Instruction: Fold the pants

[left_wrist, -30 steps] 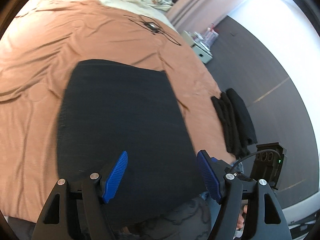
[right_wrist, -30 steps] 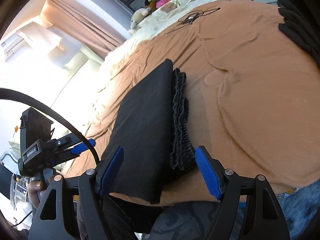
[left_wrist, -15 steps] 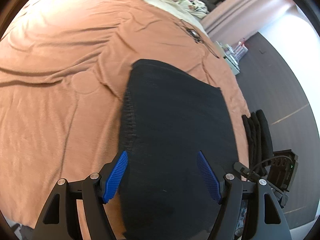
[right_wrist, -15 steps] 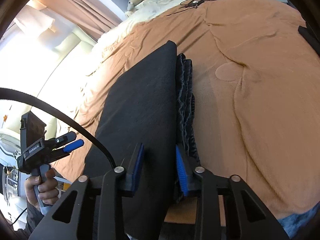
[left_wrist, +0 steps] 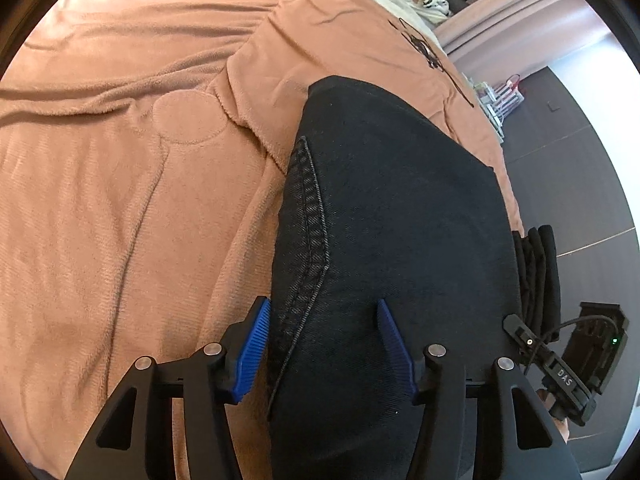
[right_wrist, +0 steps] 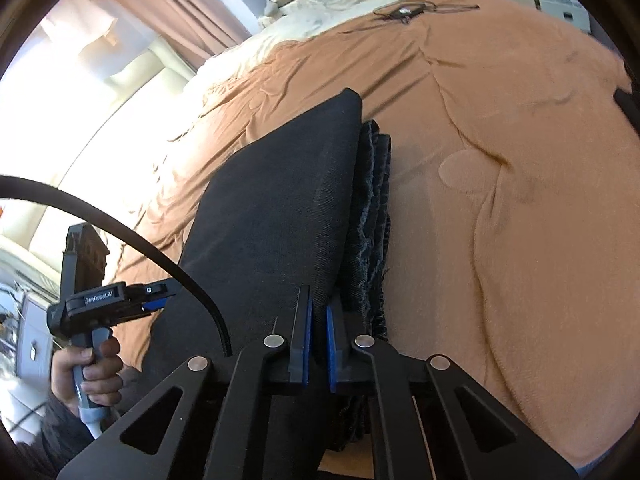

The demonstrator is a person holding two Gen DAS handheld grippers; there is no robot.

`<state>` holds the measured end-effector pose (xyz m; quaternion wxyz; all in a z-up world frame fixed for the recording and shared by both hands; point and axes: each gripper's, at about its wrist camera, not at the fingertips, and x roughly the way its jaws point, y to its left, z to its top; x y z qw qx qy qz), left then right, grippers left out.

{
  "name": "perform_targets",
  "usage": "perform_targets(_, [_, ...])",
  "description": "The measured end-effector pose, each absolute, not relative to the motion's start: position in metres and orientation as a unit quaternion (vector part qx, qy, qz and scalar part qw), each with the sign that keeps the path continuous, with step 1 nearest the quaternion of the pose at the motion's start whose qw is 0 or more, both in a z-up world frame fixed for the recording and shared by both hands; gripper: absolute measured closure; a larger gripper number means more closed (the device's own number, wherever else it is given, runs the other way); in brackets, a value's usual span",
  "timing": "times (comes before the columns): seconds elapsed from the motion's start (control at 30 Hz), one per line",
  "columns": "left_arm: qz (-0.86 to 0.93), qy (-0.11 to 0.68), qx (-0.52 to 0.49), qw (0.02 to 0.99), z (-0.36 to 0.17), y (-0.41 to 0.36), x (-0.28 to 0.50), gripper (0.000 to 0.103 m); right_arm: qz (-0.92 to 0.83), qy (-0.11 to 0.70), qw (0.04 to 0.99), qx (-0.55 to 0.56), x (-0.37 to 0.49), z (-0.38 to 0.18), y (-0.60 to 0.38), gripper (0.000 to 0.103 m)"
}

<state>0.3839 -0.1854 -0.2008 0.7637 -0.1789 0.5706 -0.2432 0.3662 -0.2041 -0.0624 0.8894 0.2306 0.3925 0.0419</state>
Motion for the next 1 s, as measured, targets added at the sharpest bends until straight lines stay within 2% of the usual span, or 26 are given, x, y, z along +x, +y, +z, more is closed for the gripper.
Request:
perform_targets(0.13, [-0.241,0.568,-0.171,0.769,-0.191,-0.191,0.382,0.054,0.044,0.379,0.891,0.246,0.362,-0.059,-0.213,0.101])
perform_targets(0.23, [-0.243,0.562,-0.161,0.774,-0.183,-0.198,0.378,0.055,0.037,0.377,0.895,0.237,0.357,-0.058,-0.214,0.101])
perform_targets(0.4, [-0.257,0.552,-0.142,0.78,-0.171,-0.213,0.376,0.055,0.024,0.384,0.891,0.241,0.35,-0.067,-0.225,0.101])
perform_targets(0.57, [-0.251,0.563,-0.14,0.775,-0.182,-0.212,0.383,0.054,0.022,0.404,0.877,0.258,0.358,-0.09,-0.231,0.101])
perform_targets(0.7, [-0.246,0.574,-0.167,0.763,-0.194,-0.2,0.385,0.05,0.038,0.405,0.87,0.279,0.361,-0.087,-0.234,0.098])
perform_targets(0.73, [-0.245,0.575,-0.17,0.762,-0.196,-0.198,0.385,0.046,0.048,0.404,0.866,0.29,0.362,-0.085,-0.237,0.091])
perform_targets(0.8, [-0.247,0.574,-0.177,0.761,-0.197,-0.196,0.386,0.045,0.045,0.403,0.865,0.296,0.36,-0.083,-0.247,0.069])
perform_targets(0.83, [-0.249,0.575,-0.181,0.758,-0.199,-0.195,0.386,0.044,0.039,0.401,0.866,0.295,0.359,-0.083,-0.251,0.054])
perform_targets(0.87, [-0.251,0.576,-0.183,0.756,-0.2,-0.195,0.387,0.043,0.037,0.397,0.867,0.3,0.358,-0.083,-0.254,0.048])
perform_targets(1.0, [-0.259,0.579,-0.187,0.75,-0.205,-0.199,0.389,0.042,0.078,0.397,0.849,0.341,0.363,-0.093,-0.265,0.048])
